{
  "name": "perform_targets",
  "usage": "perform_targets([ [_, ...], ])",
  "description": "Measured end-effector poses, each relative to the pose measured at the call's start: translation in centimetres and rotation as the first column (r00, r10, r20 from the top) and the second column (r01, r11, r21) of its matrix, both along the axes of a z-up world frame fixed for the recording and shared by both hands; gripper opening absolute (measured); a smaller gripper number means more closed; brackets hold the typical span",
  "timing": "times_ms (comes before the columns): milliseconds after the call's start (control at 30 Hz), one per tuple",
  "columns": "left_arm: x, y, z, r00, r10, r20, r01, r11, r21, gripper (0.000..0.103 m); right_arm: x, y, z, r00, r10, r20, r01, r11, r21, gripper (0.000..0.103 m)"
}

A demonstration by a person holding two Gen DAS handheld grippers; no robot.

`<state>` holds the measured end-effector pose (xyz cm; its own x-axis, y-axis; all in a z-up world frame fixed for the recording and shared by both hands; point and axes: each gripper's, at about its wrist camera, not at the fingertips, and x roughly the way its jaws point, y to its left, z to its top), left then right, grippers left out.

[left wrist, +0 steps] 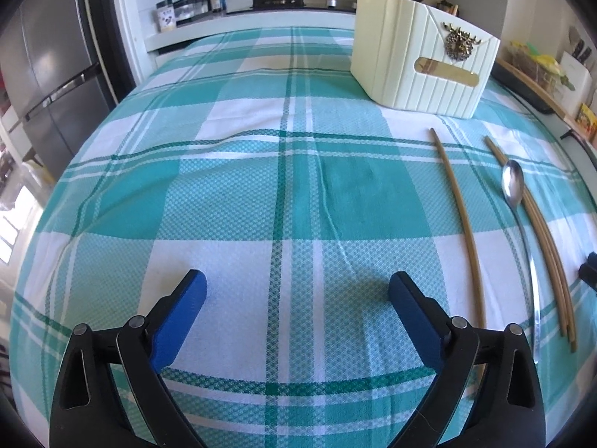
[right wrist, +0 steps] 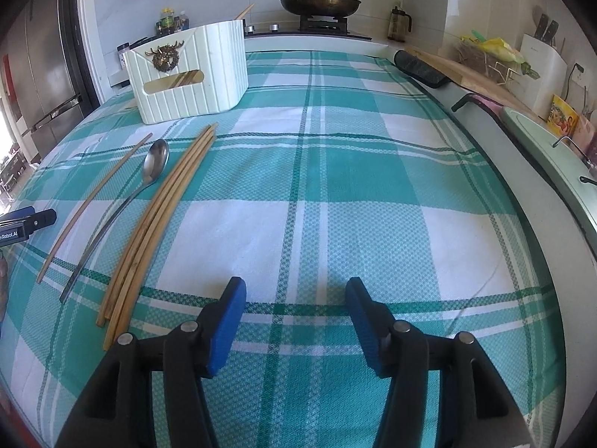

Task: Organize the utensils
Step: 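Withdraw both open tools from the holder back over the cloth, then lower the left tool over a loose wooden chopstick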

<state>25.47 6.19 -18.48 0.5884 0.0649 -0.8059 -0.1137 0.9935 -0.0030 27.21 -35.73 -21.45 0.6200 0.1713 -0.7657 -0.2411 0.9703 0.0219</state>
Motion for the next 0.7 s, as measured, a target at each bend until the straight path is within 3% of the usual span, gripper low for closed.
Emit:
perform_targets([
  [467, 0.0, 0.1, 0.1, 1.0, -0.013, -0.001, 0.013, 1.0, -0.02, 0.101, 0.0, 0.0, 0.0, 1.0, 0.0, 0.0, 0.0, 1.0, -0.001, 0.057],
  [633, 0.2, -0.7, 2.1, 0.997, -0.067, 0.029, 0.071, 0.982, -0.174, 0.1, 0.0, 0.0, 0.0, 1.0, 0.0, 0.0, 0.0, 1.0, -0.002, 0.058],
  [700, 0.8, -2.1, 2.8, 0.993, -0.111, 0.032, 0.115, 0.977, -0.181, 0.1, 0.0, 0.0, 0.0, 1.0, 0.0, 0.0, 0.0, 1.0, -0.001, 0.058],
])
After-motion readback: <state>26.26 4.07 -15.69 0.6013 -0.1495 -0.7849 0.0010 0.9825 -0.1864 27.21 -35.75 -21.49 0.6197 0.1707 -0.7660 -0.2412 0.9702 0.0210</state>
